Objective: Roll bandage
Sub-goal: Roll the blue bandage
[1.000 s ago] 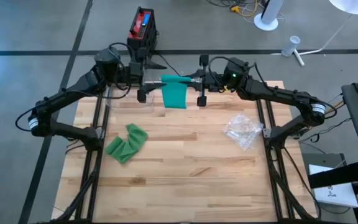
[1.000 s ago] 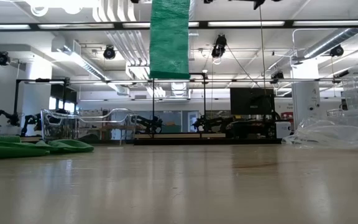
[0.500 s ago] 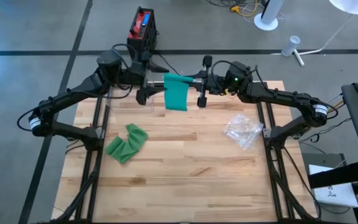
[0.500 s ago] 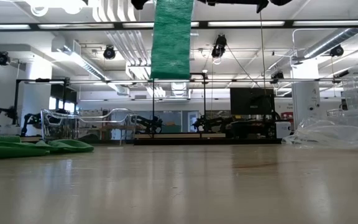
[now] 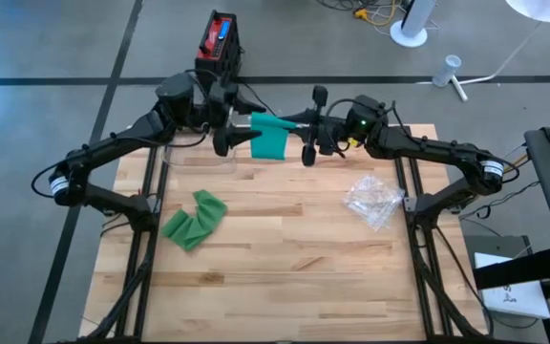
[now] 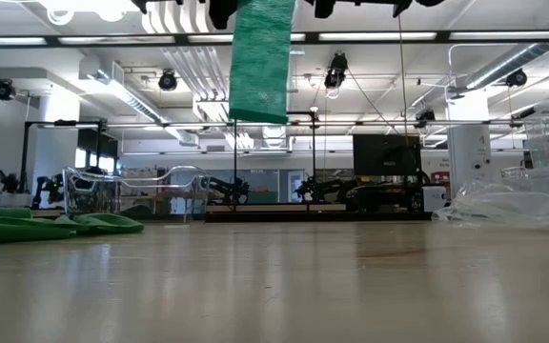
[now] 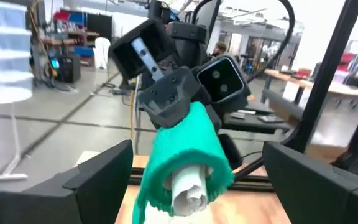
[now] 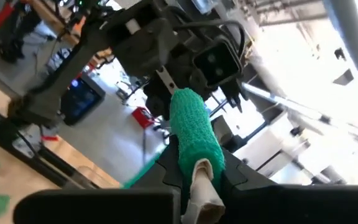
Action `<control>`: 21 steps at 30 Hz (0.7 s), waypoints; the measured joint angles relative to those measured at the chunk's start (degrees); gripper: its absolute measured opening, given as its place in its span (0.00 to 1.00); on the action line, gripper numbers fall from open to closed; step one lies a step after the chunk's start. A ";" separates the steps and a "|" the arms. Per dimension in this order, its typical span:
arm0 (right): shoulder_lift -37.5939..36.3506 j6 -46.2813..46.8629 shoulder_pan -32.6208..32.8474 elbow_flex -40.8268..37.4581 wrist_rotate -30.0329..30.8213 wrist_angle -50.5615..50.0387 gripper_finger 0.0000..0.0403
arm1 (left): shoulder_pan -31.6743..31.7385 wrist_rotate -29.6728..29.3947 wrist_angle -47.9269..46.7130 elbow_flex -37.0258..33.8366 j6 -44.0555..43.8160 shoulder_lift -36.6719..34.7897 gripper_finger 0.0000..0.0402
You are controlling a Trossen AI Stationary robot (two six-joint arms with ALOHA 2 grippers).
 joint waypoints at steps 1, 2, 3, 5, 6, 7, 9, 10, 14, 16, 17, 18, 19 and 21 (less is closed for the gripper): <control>0.00 -1.63 0.00 0.04 0.01 -0.03 0.06 | 0.00 0.18 -0.04 0.20 -1.18 0.27 0.86; 0.00 -2.92 0.00 0.12 0.06 -0.06 0.05 | 0.00 0.56 -0.02 0.38 -2.41 0.53 0.85; 0.00 -4.16 0.00 0.23 0.05 -0.26 0.05 | 0.00 1.01 -0.04 0.52 -3.42 0.68 0.85; 0.00 -6.71 0.00 0.42 0.07 -0.47 0.05 | 0.00 1.41 0.08 0.57 -5.79 0.76 0.84; 0.00 -7.87 0.00 0.44 0.09 -0.57 0.05 | 0.00 1.45 0.22 0.59 -6.86 0.83 0.84; 0.00 -8.94 -0.02 0.48 0.09 -0.86 0.05 | 0.00 1.45 0.44 0.62 -7.74 0.95 0.84; 0.00 -11.90 -0.02 0.60 0.07 -2.08 0.05 | 0.00 1.42 0.58 0.62 -9.90 1.20 0.85; 0.00 -13.45 -0.02 0.61 0.10 -2.48 0.05 | 0.00 1.36 0.81 0.62 -11.34 1.43 0.85; 0.00 -17.54 -0.02 0.61 0.17 -3.26 0.05 | 0.00 1.23 2.40 0.62 -16.68 2.26 0.83; 0.00 -17.99 -0.02 0.65 0.17 -3.24 0.05 | 0.00 1.25 2.37 0.62 -16.84 2.58 0.81; 0.00 -17.80 -0.02 0.73 0.17 -3.20 0.05 | 0.00 1.25 2.11 0.62 -16.18 2.65 0.79; 0.00 -17.36 -0.02 0.75 0.17 -3.15 0.05 | 0.00 1.25 2.06 0.62 -15.23 2.66 0.77; 0.00 -17.12 -0.02 0.76 0.17 -3.16 0.05 | 0.00 1.25 2.10 0.62 -14.10 2.66 0.75; 0.00 -16.75 -0.02 0.76 0.44 -3.21 0.05 | 0.00 1.25 2.16 0.62 -12.35 2.57 0.69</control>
